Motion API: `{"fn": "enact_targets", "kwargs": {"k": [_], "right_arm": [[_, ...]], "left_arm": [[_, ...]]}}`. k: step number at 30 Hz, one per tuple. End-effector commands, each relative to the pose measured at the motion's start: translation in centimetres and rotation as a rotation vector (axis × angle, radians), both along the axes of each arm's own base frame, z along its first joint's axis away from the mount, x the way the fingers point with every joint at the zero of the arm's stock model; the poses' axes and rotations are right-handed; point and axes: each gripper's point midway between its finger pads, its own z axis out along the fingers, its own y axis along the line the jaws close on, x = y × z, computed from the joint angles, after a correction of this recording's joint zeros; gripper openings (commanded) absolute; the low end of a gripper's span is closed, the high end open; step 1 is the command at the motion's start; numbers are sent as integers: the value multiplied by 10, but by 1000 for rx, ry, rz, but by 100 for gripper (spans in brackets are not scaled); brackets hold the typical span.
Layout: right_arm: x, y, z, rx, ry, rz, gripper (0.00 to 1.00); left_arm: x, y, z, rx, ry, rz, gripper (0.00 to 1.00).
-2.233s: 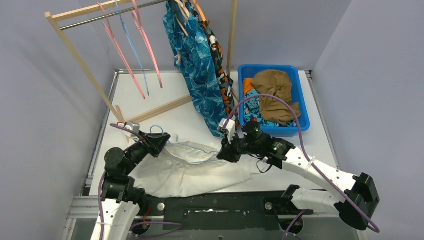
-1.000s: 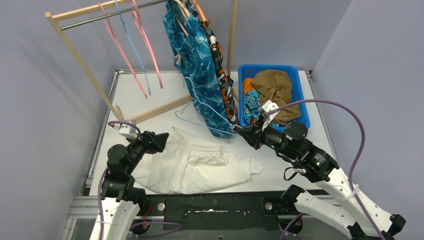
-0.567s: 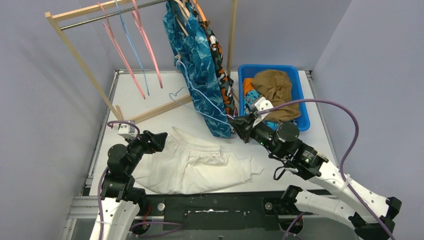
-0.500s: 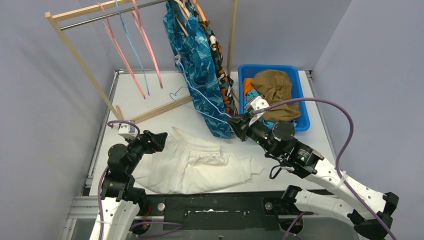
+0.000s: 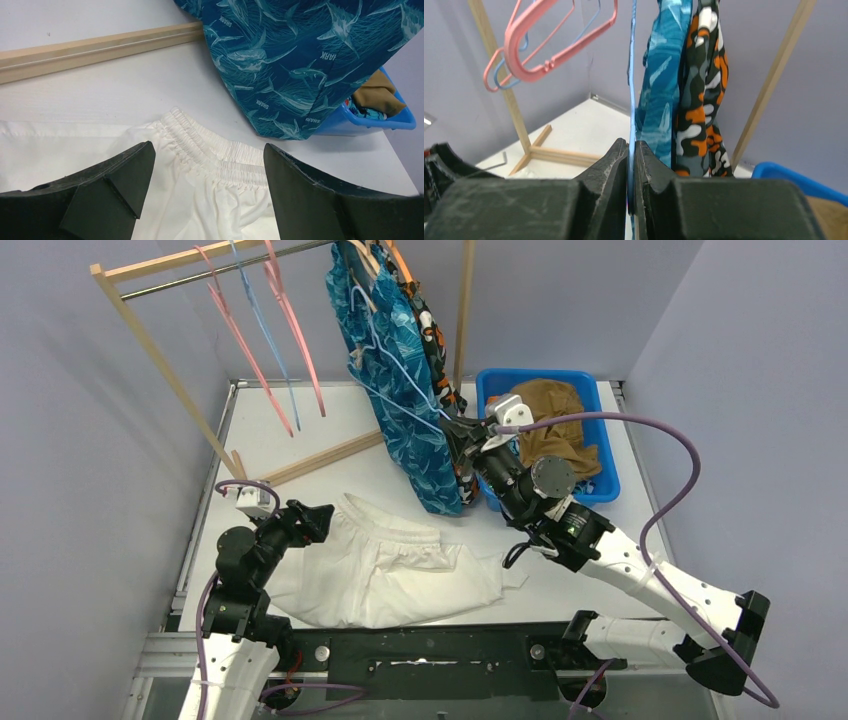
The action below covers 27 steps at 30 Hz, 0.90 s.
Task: Remove the shorts from the hanger
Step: Place the hanger on the clothes rod.
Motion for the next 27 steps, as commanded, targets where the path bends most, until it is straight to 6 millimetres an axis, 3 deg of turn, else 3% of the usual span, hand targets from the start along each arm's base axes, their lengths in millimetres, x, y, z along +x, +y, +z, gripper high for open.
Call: {"fn": "enact_targets", "kwargs": {"k": [1,7,20,23,27], "right_arm": [[-3,-5,74,169,-160,-33,0],[-1,2,102,211,-237,-43,0],[25,47,145,240,-307,-45,0],[34,66,141,204,-290,-27,0],[52,105,106,79,-200,27,0]], "left_arm": [[2,3,32,7,-84,9,80],[2,3,33,8,-88,11,80],[2,3,32,9,-86,12,80],[2,4,32,9,-88,14,80],[2,4,33,8,-91,17,80]]}}
